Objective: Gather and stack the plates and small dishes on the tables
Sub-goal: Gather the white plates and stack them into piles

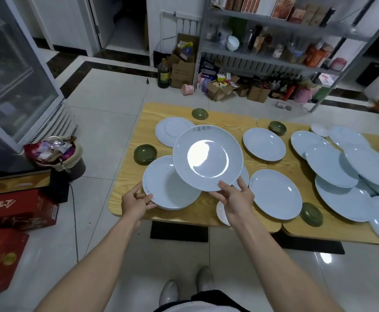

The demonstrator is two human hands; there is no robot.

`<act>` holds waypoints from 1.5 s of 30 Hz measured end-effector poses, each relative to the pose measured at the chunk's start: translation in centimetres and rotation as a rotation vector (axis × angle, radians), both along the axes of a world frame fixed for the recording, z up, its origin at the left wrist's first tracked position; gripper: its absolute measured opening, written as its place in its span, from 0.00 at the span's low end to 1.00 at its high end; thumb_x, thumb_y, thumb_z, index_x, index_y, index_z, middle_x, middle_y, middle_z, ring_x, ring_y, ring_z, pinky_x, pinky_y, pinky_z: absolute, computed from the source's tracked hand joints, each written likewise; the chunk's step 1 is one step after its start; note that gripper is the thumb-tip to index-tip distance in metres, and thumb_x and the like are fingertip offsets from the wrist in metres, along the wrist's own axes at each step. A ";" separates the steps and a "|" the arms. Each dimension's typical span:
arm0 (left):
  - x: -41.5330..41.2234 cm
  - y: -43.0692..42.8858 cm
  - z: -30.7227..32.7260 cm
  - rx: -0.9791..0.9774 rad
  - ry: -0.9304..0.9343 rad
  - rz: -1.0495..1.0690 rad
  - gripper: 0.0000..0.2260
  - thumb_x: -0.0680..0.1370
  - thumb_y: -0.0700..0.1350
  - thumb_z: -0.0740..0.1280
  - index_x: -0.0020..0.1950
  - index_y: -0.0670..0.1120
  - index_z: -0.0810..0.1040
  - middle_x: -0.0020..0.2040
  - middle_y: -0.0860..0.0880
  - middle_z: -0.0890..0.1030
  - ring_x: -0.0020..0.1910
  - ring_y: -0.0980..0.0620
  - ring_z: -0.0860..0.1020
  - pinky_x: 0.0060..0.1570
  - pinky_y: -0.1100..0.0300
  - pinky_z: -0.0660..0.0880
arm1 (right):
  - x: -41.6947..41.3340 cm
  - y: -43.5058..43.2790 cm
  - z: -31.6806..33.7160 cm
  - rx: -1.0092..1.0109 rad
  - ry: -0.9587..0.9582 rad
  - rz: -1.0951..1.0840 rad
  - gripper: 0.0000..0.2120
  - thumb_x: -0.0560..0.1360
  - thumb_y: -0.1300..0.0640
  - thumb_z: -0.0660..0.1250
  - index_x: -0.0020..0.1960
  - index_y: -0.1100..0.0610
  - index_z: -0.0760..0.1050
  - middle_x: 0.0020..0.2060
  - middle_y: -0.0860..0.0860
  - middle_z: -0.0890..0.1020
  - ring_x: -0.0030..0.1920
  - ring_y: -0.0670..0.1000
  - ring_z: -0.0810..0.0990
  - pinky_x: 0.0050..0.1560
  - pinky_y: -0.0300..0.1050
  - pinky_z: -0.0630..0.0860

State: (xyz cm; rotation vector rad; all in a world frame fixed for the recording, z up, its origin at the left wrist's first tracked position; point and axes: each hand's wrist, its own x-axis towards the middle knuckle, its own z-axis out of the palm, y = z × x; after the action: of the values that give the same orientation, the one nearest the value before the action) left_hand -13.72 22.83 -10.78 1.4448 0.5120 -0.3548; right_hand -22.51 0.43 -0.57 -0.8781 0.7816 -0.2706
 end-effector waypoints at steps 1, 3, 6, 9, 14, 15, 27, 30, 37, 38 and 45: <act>0.1 0.0 -0.1 0.014 0.002 -0.002 0.30 0.75 0.29 0.69 0.75 0.45 0.68 0.43 0.44 0.81 0.48 0.44 0.84 0.49 0.50 0.82 | 0.1 0.2 -0.4 0.002 0.017 0.009 0.35 0.73 0.74 0.69 0.76 0.57 0.65 0.57 0.61 0.83 0.48 0.60 0.86 0.41 0.50 0.84; 0.3 -0.1 -0.4 0.041 0.011 0.000 0.29 0.74 0.30 0.70 0.74 0.45 0.69 0.46 0.42 0.82 0.45 0.45 0.84 0.48 0.51 0.82 | 0.3 0.9 -1.3 0.002 0.058 0.034 0.35 0.73 0.74 0.70 0.76 0.57 0.65 0.59 0.60 0.82 0.47 0.59 0.86 0.41 0.51 0.84; 0.4 -0.1 -0.6 0.037 0.018 0.012 0.28 0.75 0.31 0.70 0.73 0.45 0.70 0.48 0.39 0.82 0.43 0.47 0.85 0.47 0.50 0.83 | 0.5 2.0 -2.8 0.008 0.116 0.084 0.35 0.73 0.74 0.70 0.76 0.57 0.65 0.58 0.58 0.82 0.46 0.57 0.87 0.42 0.51 0.84; 0.4 0.1 -0.6 0.005 0.016 0.022 0.27 0.75 0.31 0.70 0.72 0.45 0.71 0.48 0.37 0.82 0.42 0.46 0.85 0.41 0.55 0.83 | 0.9 2.7 -4.2 0.032 0.156 0.131 0.32 0.73 0.75 0.68 0.74 0.59 0.68 0.58 0.57 0.82 0.49 0.59 0.86 0.39 0.49 0.83; 0.5 0.3 -1.0 -0.032 0.025 0.015 0.25 0.76 0.31 0.69 0.72 0.45 0.71 0.52 0.35 0.81 0.40 0.45 0.85 0.41 0.54 0.83 | 1.4 3.6 -5.9 0.042 0.213 0.176 0.35 0.72 0.75 0.69 0.76 0.60 0.65 0.62 0.57 0.80 0.49 0.59 0.86 0.45 0.56 0.84; 0.5 0.3 -1.1 -0.029 0.025 0.014 0.25 0.76 0.32 0.69 0.72 0.45 0.71 0.52 0.36 0.81 0.40 0.45 0.85 0.41 0.54 0.83 | 1.5 3.7 -6.2 0.035 0.224 0.184 0.36 0.72 0.74 0.69 0.77 0.59 0.64 0.63 0.57 0.80 0.49 0.59 0.86 0.47 0.57 0.84; 0.6 0.4 -0.6 -0.003 0.042 0.003 0.22 0.78 0.33 0.66 0.72 0.46 0.72 0.48 0.41 0.81 0.39 0.46 0.85 0.38 0.59 0.83 | 3.4 4.0 -7.5 -0.201 0.290 0.265 0.29 0.73 0.69 0.73 0.72 0.57 0.72 0.52 0.50 0.83 0.49 0.54 0.86 0.45 0.47 0.84; 0.7 0.4 -0.6 -0.003 0.045 -0.002 0.22 0.78 0.33 0.66 0.72 0.45 0.72 0.49 0.40 0.82 0.40 0.45 0.85 0.39 0.57 0.83 | 3.8 4.0 -7.7 -0.251 0.315 0.282 0.26 0.72 0.69 0.74 0.69 0.57 0.75 0.51 0.51 0.84 0.49 0.53 0.85 0.40 0.41 0.83; 0.5 0.5 -0.6 0.018 0.047 -0.015 0.23 0.79 0.32 0.64 0.73 0.46 0.70 0.49 0.38 0.81 0.41 0.45 0.85 0.42 0.55 0.83 | 4.0 3.5 -8.6 -0.447 0.448 0.408 0.24 0.70 0.62 0.78 0.64 0.55 0.79 0.38 0.51 0.85 0.32 0.49 0.82 0.43 0.39 0.78; 0.5 0.5 -0.5 0.032 0.047 -0.018 0.23 0.79 0.32 0.64 0.73 0.46 0.70 0.50 0.38 0.81 0.42 0.45 0.84 0.42 0.55 0.83 | 4.0 3.4 -8.6 -0.453 0.453 0.422 0.25 0.70 0.61 0.78 0.65 0.55 0.78 0.39 0.52 0.85 0.32 0.49 0.82 0.42 0.39 0.78; 0.9 0.3 0.5 0.388 -0.051 -0.092 0.17 0.80 0.36 0.63 0.67 0.47 0.77 0.49 0.43 0.82 0.46 0.46 0.82 0.48 0.53 0.81 | 4.9 2.3 -6.6 -0.956 0.550 0.640 0.21 0.74 0.46 0.73 0.61 0.59 0.78 0.53 0.52 0.80 0.54 0.55 0.79 0.54 0.50 0.77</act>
State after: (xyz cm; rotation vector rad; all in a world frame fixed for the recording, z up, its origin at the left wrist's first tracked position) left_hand -12.78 23.18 -10.31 1.8532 0.4917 -0.3011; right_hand -17.62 2.70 -7.20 -2.1089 0.8181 0.2151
